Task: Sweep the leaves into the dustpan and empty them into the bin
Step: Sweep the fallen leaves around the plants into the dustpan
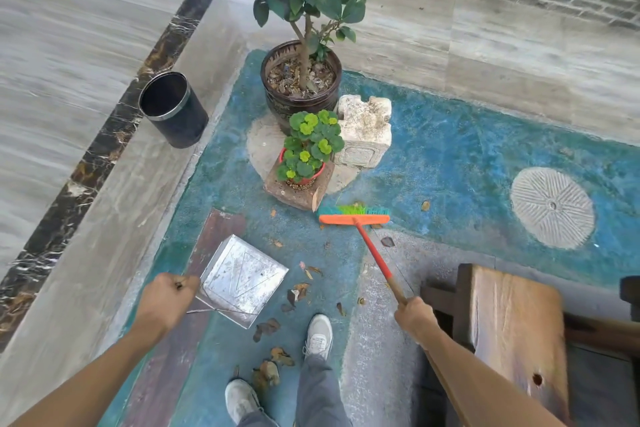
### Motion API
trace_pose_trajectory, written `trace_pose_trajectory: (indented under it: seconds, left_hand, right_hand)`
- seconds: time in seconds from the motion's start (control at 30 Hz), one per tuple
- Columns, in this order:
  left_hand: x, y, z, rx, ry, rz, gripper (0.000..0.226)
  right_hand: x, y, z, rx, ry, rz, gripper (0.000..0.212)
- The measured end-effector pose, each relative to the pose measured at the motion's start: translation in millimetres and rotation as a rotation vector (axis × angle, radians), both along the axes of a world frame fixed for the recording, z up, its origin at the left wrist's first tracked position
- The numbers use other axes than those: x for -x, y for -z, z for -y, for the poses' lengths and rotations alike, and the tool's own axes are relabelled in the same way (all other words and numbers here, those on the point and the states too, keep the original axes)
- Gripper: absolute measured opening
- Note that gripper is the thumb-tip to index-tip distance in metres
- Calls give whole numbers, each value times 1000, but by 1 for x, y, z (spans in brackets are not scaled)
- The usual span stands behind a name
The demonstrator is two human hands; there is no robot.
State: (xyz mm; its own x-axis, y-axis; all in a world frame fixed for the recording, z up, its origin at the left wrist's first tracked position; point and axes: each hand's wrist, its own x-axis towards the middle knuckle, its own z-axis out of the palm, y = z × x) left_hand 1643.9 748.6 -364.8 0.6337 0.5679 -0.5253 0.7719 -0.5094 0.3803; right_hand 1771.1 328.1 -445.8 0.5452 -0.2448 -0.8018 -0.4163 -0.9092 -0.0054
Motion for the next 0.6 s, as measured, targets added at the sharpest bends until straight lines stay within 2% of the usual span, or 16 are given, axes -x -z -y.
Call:
trace_pose_trajectory:
  seconds: [0.13, 0.37, 0.47, 0.6]
  left_hand:
    - [10, -3, -12, 21, 28, 6, 43]
    - [35, -7, -26, 31, 61, 54, 42]
    - [47, -6, -36, 46, 58, 69, 44]
    - [63, -8, -47, 64, 46, 84, 46]
  right_hand:
    - [22, -13, -3, 49, -33, -43, 43]
    - [73, -32, -20, 61, -130, -38, 41]
    - [92, -32, -30, 38, -176, -43, 40]
    - [106, -36, -68, -59, -118, 11, 32]
